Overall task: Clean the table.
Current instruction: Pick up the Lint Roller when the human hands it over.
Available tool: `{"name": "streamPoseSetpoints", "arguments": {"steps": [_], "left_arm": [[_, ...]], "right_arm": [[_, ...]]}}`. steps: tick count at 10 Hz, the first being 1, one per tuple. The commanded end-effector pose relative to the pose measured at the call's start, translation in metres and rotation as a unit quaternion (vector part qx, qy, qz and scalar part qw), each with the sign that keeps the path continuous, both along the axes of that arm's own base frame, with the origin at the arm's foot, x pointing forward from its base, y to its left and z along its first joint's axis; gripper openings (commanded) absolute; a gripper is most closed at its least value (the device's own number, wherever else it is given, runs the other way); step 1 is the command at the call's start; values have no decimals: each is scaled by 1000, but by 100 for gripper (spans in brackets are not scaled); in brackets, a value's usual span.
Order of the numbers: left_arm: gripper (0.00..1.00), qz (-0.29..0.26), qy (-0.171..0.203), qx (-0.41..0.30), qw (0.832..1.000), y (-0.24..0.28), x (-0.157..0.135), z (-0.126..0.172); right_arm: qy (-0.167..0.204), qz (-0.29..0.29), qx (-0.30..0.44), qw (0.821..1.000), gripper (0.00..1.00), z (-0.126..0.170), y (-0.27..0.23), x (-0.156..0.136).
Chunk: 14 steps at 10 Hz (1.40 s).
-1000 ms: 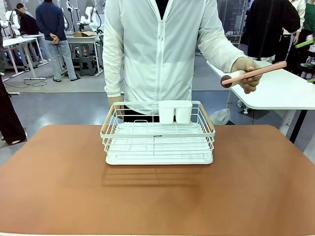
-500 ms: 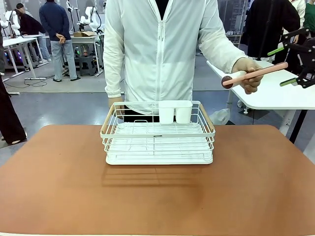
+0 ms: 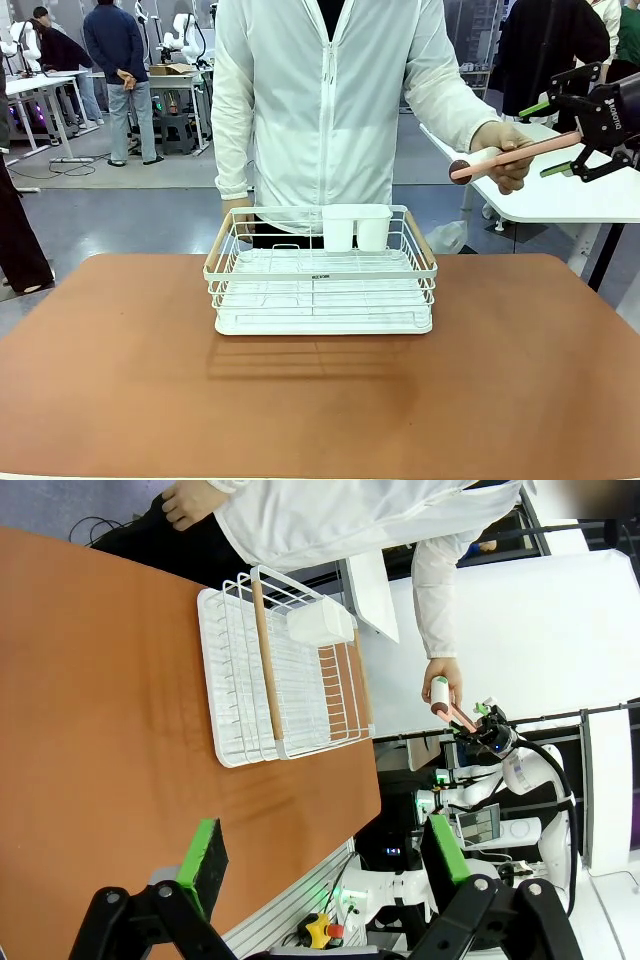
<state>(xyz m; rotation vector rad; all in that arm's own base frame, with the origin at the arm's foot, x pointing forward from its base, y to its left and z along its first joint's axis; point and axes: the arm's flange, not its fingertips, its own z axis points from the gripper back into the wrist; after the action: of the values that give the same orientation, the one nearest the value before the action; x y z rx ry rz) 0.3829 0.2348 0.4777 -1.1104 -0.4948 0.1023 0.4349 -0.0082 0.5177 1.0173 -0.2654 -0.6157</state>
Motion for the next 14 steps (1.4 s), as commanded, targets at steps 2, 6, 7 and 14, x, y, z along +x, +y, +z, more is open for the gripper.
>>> {"name": "streamPoseSetpoints", "arguments": {"steps": [2,6,7,14], "left_arm": [[100,-4,-9,-7,1000,2,-2,1],[100,-4,-9,-7,1000,2,-2,1],[100,-4,-9,-7,1000,2,-2,1],[100,-4,-9,-7,1000,2,-2,1]], "right_arm": [[-15,4,7,1000,100,-9,8,2],[-22,11,5,1000,61,-7,5,-1],[-22,10,5,1000,46,-7,4,-1],[-24,10,8,1000,0,-5,3,-2]]}}
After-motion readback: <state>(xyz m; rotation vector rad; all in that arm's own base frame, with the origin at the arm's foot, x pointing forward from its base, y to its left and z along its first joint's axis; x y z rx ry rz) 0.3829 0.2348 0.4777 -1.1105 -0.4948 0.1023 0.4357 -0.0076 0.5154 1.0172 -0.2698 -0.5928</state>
